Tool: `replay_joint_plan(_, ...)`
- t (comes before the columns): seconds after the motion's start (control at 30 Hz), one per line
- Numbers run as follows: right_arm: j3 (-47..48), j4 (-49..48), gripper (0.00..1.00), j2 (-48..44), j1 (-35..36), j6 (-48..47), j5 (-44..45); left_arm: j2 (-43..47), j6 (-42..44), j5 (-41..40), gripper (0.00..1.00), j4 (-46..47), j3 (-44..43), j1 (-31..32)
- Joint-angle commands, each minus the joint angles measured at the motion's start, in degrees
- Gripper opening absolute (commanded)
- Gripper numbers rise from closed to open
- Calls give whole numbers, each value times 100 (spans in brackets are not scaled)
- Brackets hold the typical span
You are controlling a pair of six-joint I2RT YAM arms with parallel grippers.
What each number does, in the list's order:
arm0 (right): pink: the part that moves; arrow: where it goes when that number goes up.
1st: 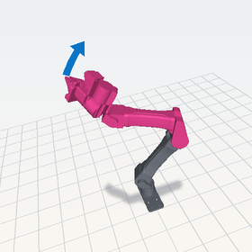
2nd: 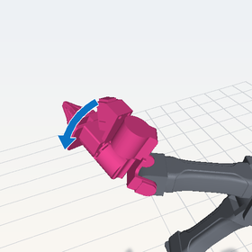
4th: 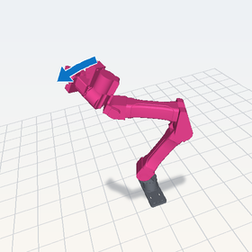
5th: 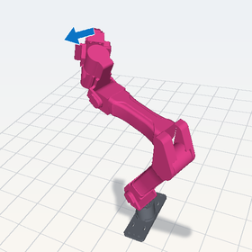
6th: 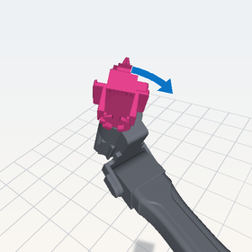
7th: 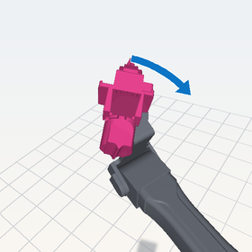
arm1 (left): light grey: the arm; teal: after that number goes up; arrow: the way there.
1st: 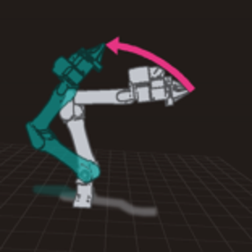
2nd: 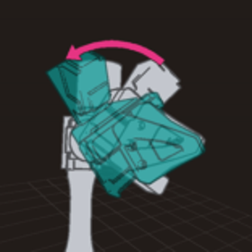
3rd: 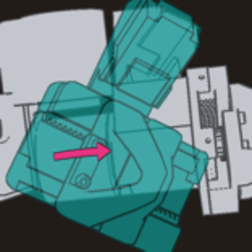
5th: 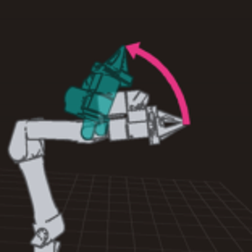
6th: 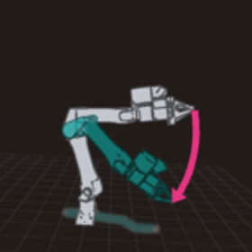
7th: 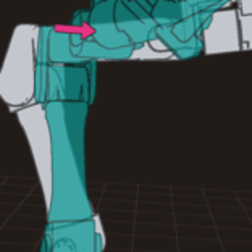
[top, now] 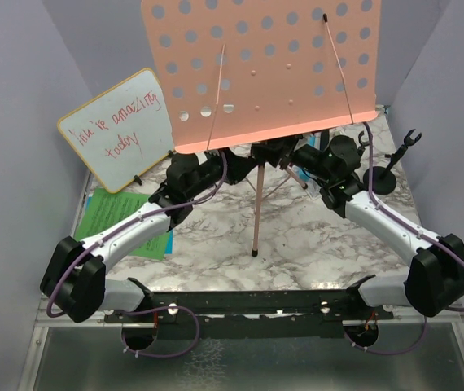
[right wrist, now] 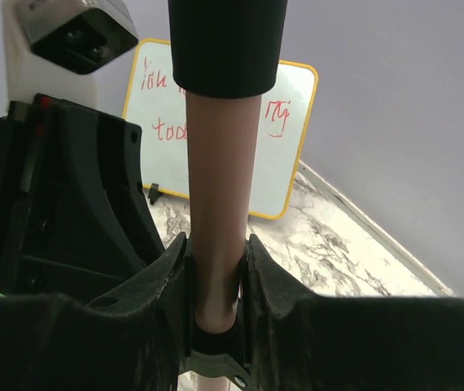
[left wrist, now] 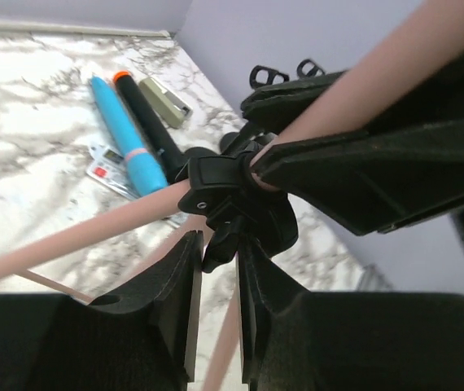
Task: Pack up the instrument practice props
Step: Unscrew the knob on the music stand.
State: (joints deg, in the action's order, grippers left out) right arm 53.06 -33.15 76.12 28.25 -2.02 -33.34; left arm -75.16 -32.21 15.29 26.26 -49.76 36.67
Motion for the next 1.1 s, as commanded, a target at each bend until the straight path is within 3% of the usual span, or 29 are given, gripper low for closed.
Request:
replay_joint_plan(0.0, -126, 1272, 1, 416, 220, -343, -561, 41, -2252, -352, 6, 498, 277, -52)
replay_joint_plan(0.07, -114, 1280, 1, 438, 216, -334, -559, 79, -2674, -499, 8, 530, 396, -107)
replay_joint_plan(0.17, -103, 1291, 1, 457, 216, -334, -560, 122, -2847, -504, 26, 564, 466, -158)
replay_joint_plan(0.37, -109, 1301, 1, 424, 216, -341, -539, 309, -1978, -444, 45, 604, 506, -168)
replay_joint_plan(0.5, -111, 1324, 1, 415, 216, -350, -507, 365, -1803, -461, 50, 697, 535, -168)
replay_joint_plan(0.77, -90, 1362, 1, 418, 212, -343, -500, 380, -2158, -686, 48, 1094, 734, -192)
replay_joint_plan(1.07, -54, 1426, 1, 419, 211, -315, -476, 582, -3317, -1209, 14, 1336, 1335, -387)
